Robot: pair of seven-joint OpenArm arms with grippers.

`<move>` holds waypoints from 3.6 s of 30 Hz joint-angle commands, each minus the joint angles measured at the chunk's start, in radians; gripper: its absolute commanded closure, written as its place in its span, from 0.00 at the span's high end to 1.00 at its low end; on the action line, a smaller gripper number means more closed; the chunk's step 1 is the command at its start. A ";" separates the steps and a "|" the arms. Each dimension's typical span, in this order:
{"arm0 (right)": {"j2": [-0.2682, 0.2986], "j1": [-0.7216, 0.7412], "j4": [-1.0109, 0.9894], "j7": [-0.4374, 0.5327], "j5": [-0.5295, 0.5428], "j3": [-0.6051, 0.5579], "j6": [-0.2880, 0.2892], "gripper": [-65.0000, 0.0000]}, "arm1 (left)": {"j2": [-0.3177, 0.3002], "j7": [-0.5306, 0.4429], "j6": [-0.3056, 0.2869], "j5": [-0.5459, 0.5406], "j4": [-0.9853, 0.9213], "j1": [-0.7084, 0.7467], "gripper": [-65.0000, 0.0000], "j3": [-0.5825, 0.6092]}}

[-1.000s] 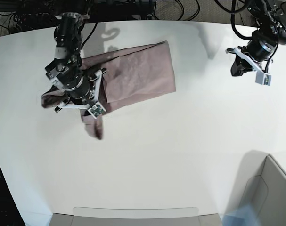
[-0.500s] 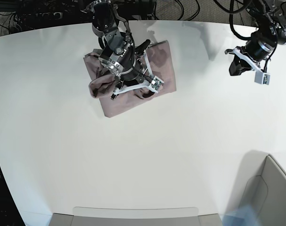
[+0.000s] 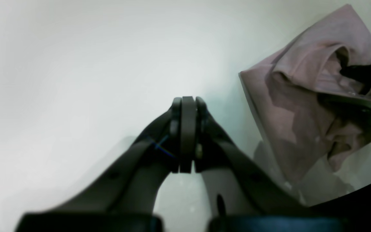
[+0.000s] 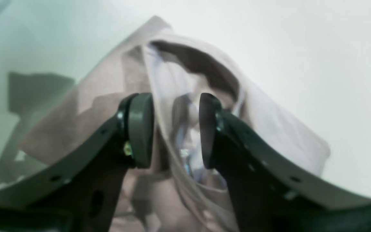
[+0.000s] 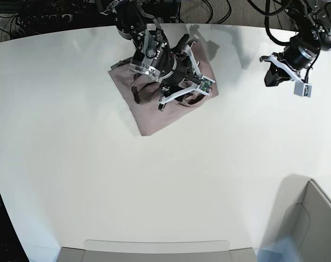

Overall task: Fold the T-shirt properly
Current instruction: 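Fold the right gripper's end of the strip over onto the bundle, then press and tuck the folded bundle edges with the right gripper, then grasp the folded bundle with both grippers and straighten it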

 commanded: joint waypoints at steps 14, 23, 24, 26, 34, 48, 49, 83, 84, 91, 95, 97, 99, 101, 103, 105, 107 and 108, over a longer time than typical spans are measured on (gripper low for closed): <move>-0.016 0.060 0.248 0.019 0.079 0.233 -0.003 0.36 | 0.009 -0.020 -0.001 -0.019 0.013 0.002 0.00 -0.003; 0.114 0.072 0.222 0.011 0.081 0.405 -0.003 0.36 | 0.036 -0.020 -0.004 -0.021 -0.090 -0.008 0.00 -0.001; 0.122 0.049 0.218 0.011 0.081 0.391 -0.003 0.36 | 0.037 -0.020 -0.004 -0.021 -0.095 -0.008 0.00 -0.001; 0.133 -0.006 0.213 0.011 0.081 0.325 -0.001 0.36 | 0.036 -0.020 -0.004 -0.021 -0.107 -0.008 0.00 -0.001; 0.162 -0.138 0.236 0.011 0.079 -0.152 0.117 0.36 | 0.037 -0.022 -0.002 -0.021 -0.112 -0.009 0.00 -0.003; 0.101 0.011 0.271 0.011 0.081 0.205 0.125 0.32 | 0.037 -0.022 -0.008 -0.053 -0.078 -0.052 0.00 0.000; 0.102 0.026 0.271 0.011 0.081 0.231 0.125 0.28 | 0.037 -0.022 -0.008 -0.067 -0.063 -0.061 0.00 0.012; 0.289 -0.147 0.148 0.011 0.079 0.061 0.150 0.00 | 0.040 -0.152 0.002 0.653 -0.256 -0.457 0.00 0.789; 0.280 -0.147 0.175 0.011 0.079 0.076 0.150 0.00 | 0.049 -0.157 0.002 0.651 -0.239 -0.465 0.00 0.789; 0.214 -0.114 0.267 0.017 0.081 0.351 0.150 0.00 | 0.083 -0.163 0.002 0.651 -0.173 -0.414 0.00 0.724; 0.166 -0.042 0.231 0.013 0.081 0.492 0.150 0.00 | 0.089 -0.160 -0.007 0.651 -0.013 -0.319 0.00 0.724; 0.163 -0.011 0.195 0.011 0.081 0.515 0.150 0.00 | 0.086 -0.160 -0.008 0.651 0.051 -0.250 0.00 0.754; 0.163 0.021 0.133 0.011 0.081 0.523 0.150 0.00 | 0.082 -0.160 -0.008 0.655 0.099 -0.184 0.00 0.809; 0.163 0.050 0.064 0.011 0.078 0.523 0.150 0.00 | 0.052 -0.160 -0.008 0.655 0.123 -0.129 0.00 0.869; 0.159 0.067 0.004 0.011 0.078 0.518 0.150 0.00 | 0.014 -0.160 -0.008 0.655 0.129 -0.098 0.00 0.947; 0.154 0.075 -0.037 0.013 0.078 0.507 0.150 0.00 | -0.033 -0.161 -0.007 0.655 0.126 -0.087 0.00 1.019; 0.147 0.070 -0.056 0.013 0.078 0.472 0.150 0.00 | -0.064 -0.161 -0.001 0.655 0.123 -0.084 0.00 1.057; 0.147 0.067 -0.057 0.013 0.078 0.454 0.150 0.00 | -0.073 -0.161 0.002 0.656 0.120 -0.084 0.00 1.062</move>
